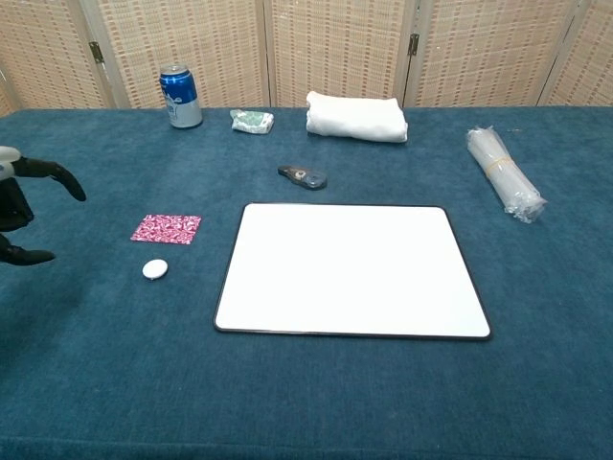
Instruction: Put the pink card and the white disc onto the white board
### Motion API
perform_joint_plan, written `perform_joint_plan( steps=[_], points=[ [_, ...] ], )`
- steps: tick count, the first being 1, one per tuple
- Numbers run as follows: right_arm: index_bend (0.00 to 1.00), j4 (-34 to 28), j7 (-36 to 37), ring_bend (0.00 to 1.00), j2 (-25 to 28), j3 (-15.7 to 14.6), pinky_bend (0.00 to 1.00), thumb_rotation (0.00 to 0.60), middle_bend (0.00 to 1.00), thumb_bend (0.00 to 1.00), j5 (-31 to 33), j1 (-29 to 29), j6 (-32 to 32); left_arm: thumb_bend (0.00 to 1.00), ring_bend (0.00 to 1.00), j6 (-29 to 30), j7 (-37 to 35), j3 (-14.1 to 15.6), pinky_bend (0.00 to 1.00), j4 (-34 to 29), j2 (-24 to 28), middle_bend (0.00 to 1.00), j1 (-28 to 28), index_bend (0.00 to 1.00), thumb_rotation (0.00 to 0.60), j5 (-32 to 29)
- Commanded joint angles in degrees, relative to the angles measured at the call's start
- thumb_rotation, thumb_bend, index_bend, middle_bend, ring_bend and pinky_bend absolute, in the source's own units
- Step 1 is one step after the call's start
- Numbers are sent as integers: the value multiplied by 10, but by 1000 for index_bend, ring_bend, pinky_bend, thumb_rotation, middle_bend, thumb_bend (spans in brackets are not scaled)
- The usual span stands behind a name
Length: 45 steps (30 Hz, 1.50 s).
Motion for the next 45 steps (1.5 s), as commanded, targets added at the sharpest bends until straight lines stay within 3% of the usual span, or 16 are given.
perform_joint_plan(
  steps=[1,17,34,45],
  points=[
    [0,4,12,0,4,-1,0,600,0,284,-6,-6,13,281,1000,1,75,-26,1000,-7,-51,1000,-53,297,600,-79],
    [0,15,44,0,11,1,0,600,0,284,-11,-14,33,281,1000,-38,48,-62,1000,129,-125,1000,-132,337,600,-174],
    [0,11,42,0,12,5,0,600,0,284,-1,-12,22,281,1000,-97,3,-52,1000,243,-160,1000,-172,348,600,-192],
    [0,6,44,0,15,10,0,600,0,284,13,-13,17,281,1000,-122,-23,-39,1000,304,-190,1000,-189,353,600,-172]
  ],
)
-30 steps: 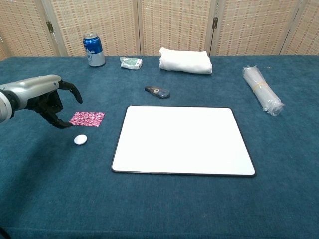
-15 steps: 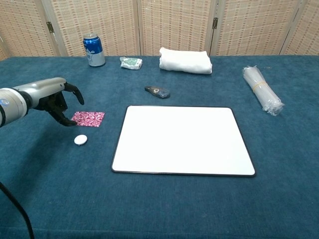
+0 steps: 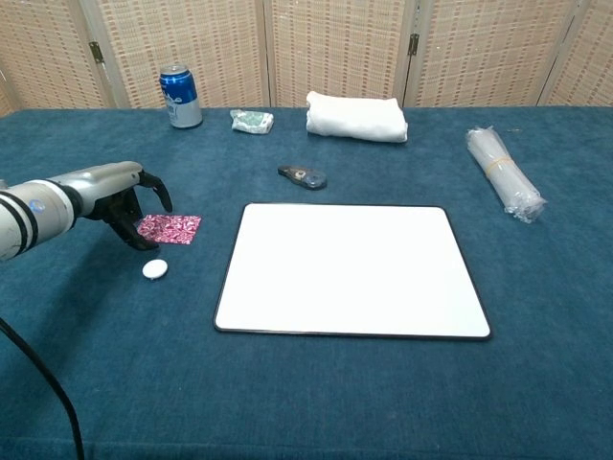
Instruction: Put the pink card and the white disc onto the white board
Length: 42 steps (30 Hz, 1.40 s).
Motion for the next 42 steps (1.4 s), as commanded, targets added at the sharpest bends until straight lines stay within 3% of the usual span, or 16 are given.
perform_joint_plan(
  steps=[1,24,32,42],
  points=[
    [0,-1,1,0,1,1,0,600,0,284,3,-1,0,281,1000,-7,-8,3,1000,15,-9,1000,-5,351,600,7],
    [0,-2,-3,0,1,6,0,600,0,286,8,-2,-3,281,1000,-38,-25,15,1000,47,-11,1000,-17,335,600,-3],
    [0,-2,-4,0,0,7,0,600,0,285,10,-1,-4,281,1000,-37,-38,18,1000,59,-15,1000,-15,470,600,8],
    [0,-2,-3,0,0,7,0,600,0,285,7,-1,-4,281,1000,-26,-37,20,1000,42,-6,1000,-12,478,600,14]
  ],
)
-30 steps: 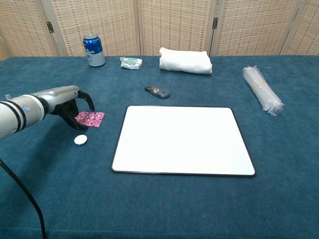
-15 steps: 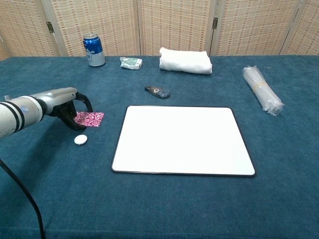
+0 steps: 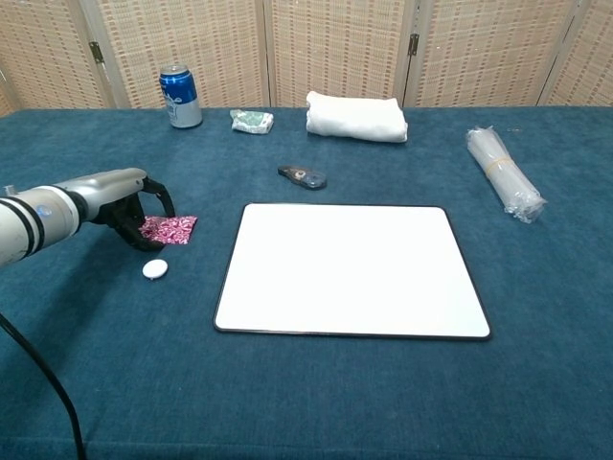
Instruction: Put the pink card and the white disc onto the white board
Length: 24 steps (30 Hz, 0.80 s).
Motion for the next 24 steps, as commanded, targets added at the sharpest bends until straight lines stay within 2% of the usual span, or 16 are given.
perform_joint_plan(
  steps=[1,9,15,20,24],
  points=[
    [0,0,1,0,0,0,0,600,0,285,-1,0,0,281,1000,10,5,0,1000,-17,9,1000,2,474,600,3],
    [0,3,19,0,5,-3,0,600,0,286,-11,-1,9,281,1000,63,50,-5,1000,-105,38,1000,2,455,600,-12],
    [0,13,50,0,11,-5,0,600,0,285,-20,-9,31,281,1000,115,111,-11,1000,-182,45,1000,-12,449,600,-33],
    [0,22,84,0,17,-3,0,600,0,285,-19,-13,44,281,1000,148,160,-18,1000,-225,29,1000,-34,442,600,-50],
    [0,35,123,0,21,0,0,600,0,285,-21,-24,74,281,1000,168,201,-23,1000,-240,-5,1000,-59,430,600,-72]
  ],
)
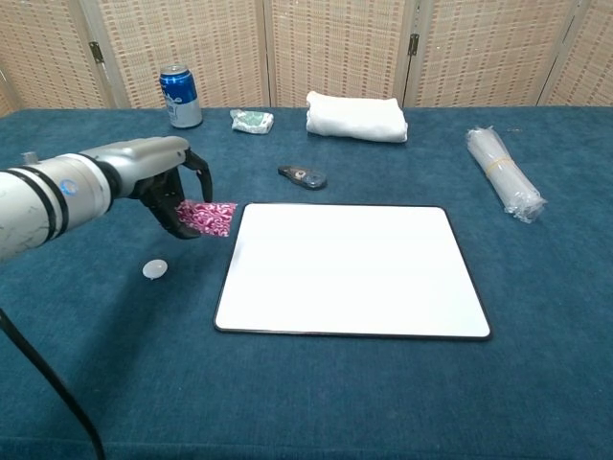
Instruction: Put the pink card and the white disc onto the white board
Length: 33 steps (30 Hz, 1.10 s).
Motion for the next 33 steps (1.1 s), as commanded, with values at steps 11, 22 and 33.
perform_joint_plan(
  steps=[11,22,33],
  points=[
    [0,62,119,0,7,0,0,600,0,284,-8,-32,76,281,1000,39,88,-35,1000,6,-115,1000,-85,419,600,-51],
    [0,114,194,0,-2,4,0,600,0,285,-6,-55,128,281,1000,10,131,-66,1000,79,-190,1000,-156,409,600,-89],
    [0,113,195,0,2,6,0,600,0,285,3,-48,104,253,1000,-38,96,-56,1000,124,-185,1000,-150,233,600,-98]
  ],
)
